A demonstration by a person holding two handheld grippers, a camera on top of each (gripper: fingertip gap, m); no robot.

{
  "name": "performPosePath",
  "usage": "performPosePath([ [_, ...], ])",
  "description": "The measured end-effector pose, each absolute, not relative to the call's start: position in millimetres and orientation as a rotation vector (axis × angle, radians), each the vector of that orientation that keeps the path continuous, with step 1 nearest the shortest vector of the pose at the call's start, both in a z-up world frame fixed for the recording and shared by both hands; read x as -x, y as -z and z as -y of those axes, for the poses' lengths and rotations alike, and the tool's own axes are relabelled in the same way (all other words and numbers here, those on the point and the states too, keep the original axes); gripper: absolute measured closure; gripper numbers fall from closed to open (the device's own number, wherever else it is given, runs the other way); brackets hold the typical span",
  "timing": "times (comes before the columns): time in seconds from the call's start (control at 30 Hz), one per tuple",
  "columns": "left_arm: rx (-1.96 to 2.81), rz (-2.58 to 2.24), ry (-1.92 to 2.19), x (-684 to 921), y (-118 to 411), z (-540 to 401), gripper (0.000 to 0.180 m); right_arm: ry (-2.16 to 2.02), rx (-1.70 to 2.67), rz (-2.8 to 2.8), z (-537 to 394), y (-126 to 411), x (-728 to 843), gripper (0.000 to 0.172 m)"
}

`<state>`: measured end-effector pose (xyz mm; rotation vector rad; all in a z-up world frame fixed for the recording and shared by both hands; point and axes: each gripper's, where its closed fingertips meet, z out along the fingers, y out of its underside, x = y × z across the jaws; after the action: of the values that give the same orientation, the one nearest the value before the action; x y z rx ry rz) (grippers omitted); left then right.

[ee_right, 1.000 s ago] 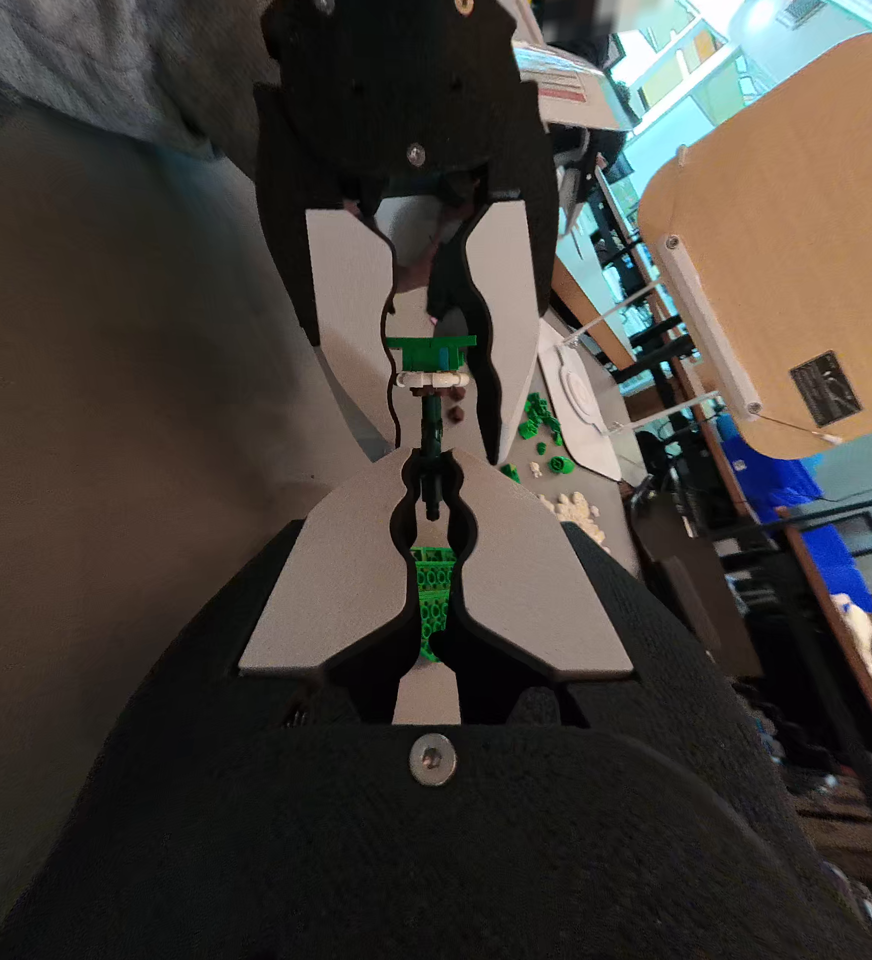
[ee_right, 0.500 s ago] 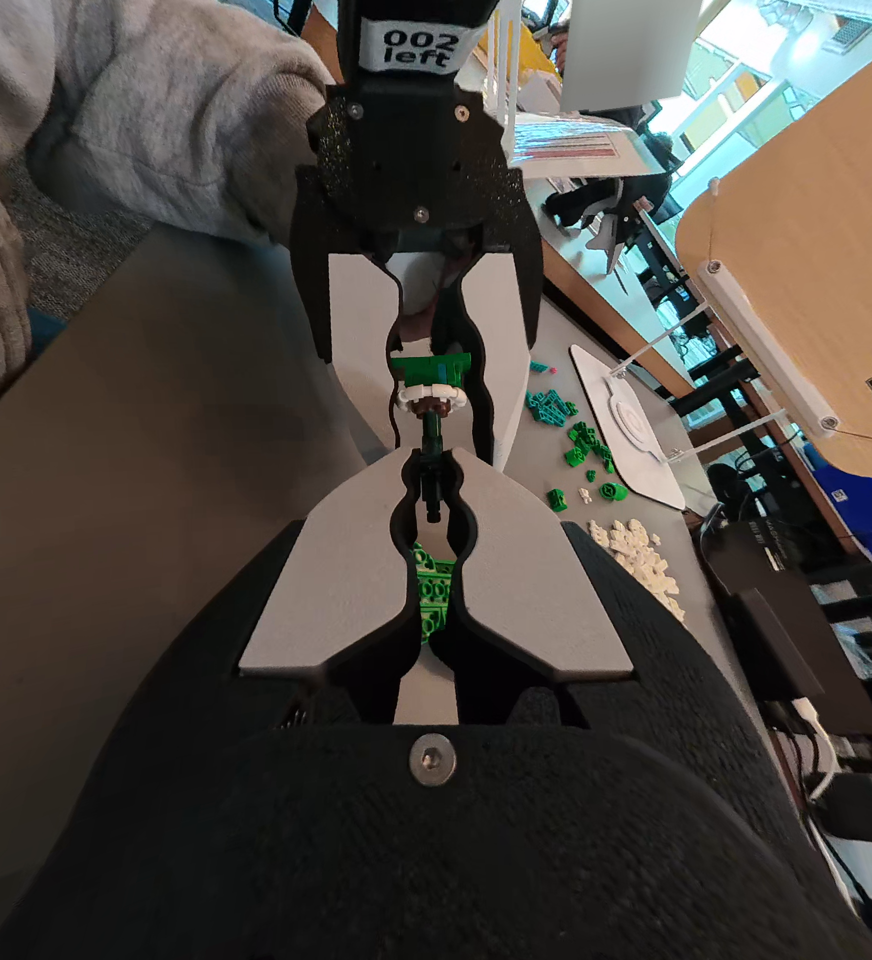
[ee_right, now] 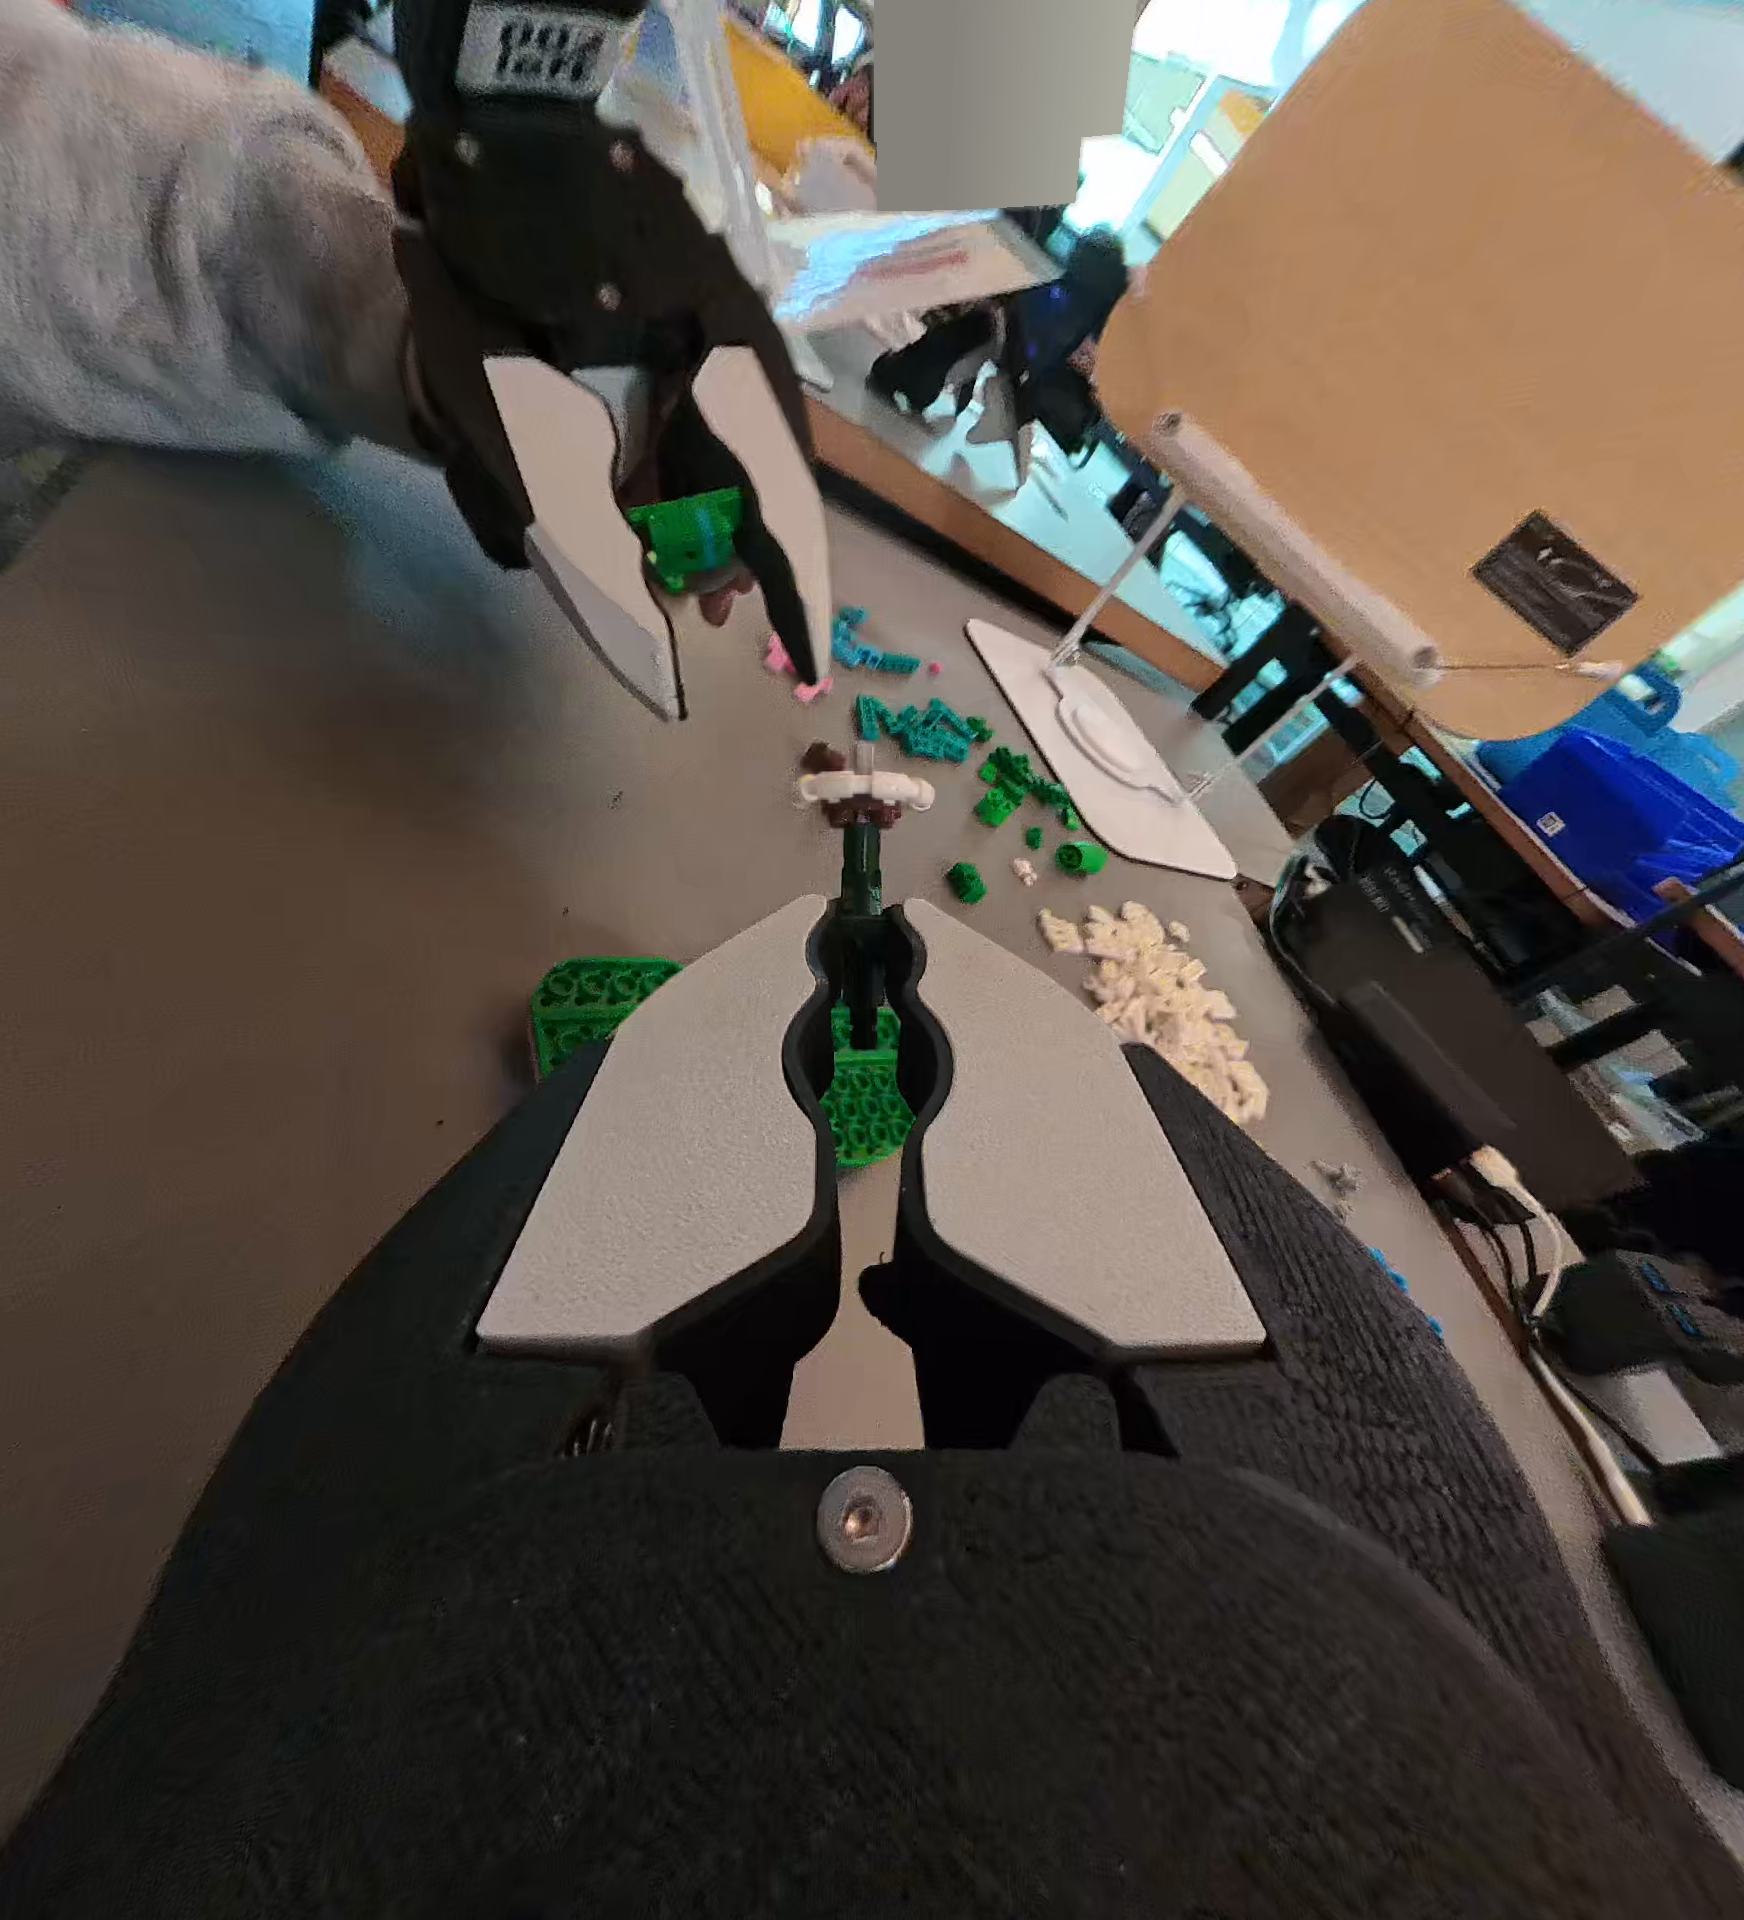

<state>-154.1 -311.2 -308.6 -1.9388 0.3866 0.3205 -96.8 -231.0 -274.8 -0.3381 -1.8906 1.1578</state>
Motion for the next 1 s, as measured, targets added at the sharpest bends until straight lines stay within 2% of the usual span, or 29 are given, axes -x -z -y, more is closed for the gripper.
performPosePath([
  [0.27,2.309,-0.286,-0.129,160.4,365.7,309.9,0.139,-1.057,0.306,1.92,235.7,289.7,103.2,0.165],
  [0.47,2.316,-0.327,-0.193,155.9,359.3,298.5,0.096,-0.966,0.215,1.941,247.0,300.9,104.0,0.165],
  [0.5,2.286,-0.35,-0.204,152.3,354.4,295.3,0.094,-0.952,0.197,1.928,248.3,300.1,104.1,0.165],
  [0.67,2.008,-0.554,-0.259,113.4,320.8,274.4,0.109,-0.907,0.097,1.947,261.9,307.2,99.1,0.165],
  [0.8,1.968,-0.665,-0.329,100.6,320.8,267.4,0.12,-0.946,0.065,1.97,272.9,310.7,94.5,0.165],
  [0.87,1.94,-0.71,-0.371,96.7,320.4,265.6,0.136,-0.946,0.06,1.973,275.4,311.2,93.9,0.165],
  [0.93,1.893,-0.75,-0.431,94.0,315.6,265.2,0.16,-0.942,0.07,1.961,274.9,309.5,94.9,0.165],
  [1.0,1.899,-0.737,-0.463,95.8,314.5,264.9,0.164,-0.934,0.087,1.965,273.3,308.4,95.7,0.165],
])
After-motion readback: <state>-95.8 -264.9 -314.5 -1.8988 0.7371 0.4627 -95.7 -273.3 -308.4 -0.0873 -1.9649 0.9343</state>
